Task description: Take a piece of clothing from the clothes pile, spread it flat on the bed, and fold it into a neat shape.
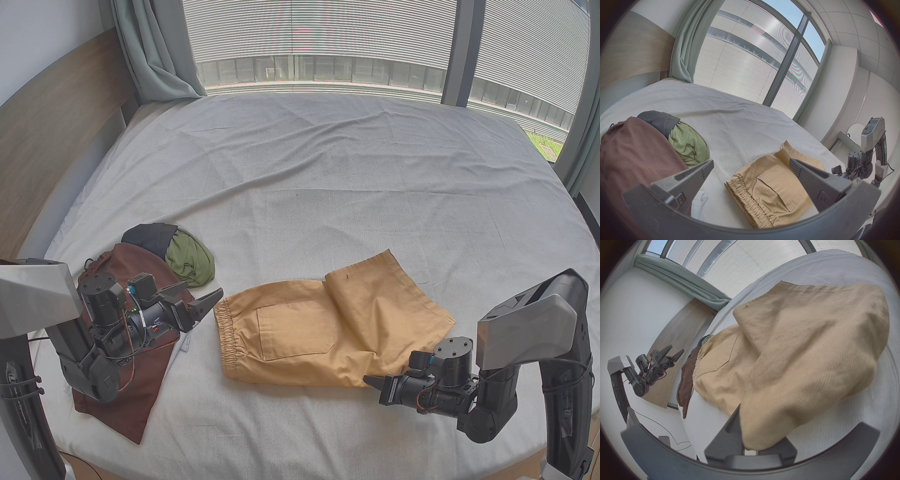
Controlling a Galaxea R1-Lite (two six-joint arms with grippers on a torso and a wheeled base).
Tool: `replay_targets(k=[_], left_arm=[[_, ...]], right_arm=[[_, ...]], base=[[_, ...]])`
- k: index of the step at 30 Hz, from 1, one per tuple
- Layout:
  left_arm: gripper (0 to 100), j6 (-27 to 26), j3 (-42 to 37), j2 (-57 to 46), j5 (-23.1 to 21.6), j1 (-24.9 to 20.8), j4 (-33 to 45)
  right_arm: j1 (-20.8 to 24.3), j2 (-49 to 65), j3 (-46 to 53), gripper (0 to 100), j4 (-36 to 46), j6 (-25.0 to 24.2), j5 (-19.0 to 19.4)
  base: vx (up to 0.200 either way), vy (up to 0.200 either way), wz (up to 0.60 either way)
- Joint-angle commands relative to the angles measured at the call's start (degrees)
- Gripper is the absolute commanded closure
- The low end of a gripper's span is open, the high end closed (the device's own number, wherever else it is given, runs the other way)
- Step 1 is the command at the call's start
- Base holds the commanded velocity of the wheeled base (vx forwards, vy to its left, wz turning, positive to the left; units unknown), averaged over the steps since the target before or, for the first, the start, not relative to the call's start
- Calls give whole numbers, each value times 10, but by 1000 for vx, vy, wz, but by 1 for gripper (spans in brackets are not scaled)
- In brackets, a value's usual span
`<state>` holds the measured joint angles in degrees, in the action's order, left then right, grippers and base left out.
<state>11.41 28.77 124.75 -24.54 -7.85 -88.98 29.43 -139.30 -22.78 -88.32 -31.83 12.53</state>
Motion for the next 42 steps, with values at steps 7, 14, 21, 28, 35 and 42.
replay_targets(k=[7,14,21,28,35,42], left_arm=[[0,11,-1,1,-7,-1,-1],[0,17,0,1,-30,-2,-1],[0,17,-3,-3,-44,-2,-1],[0,17,3,-5,-45,0,-1],[0,17,5,-3,-45,4,-1],[0,17,2,-6,-46,4,-1]], right_arm=[[6,3,6,100,0,-2,2],[5,0,5,100,0,-3,2],[8,-3,11,0,-1,-3,2],[37,23,67,0,-1,-1,12],[56,82,92,0,-1,-1,53],[66,131,103,0,-1,-1,68]], base=[[0,0,0],[0,0,0],[0,0,0],[0,0,0],[0,0,0],[0,0,0]])
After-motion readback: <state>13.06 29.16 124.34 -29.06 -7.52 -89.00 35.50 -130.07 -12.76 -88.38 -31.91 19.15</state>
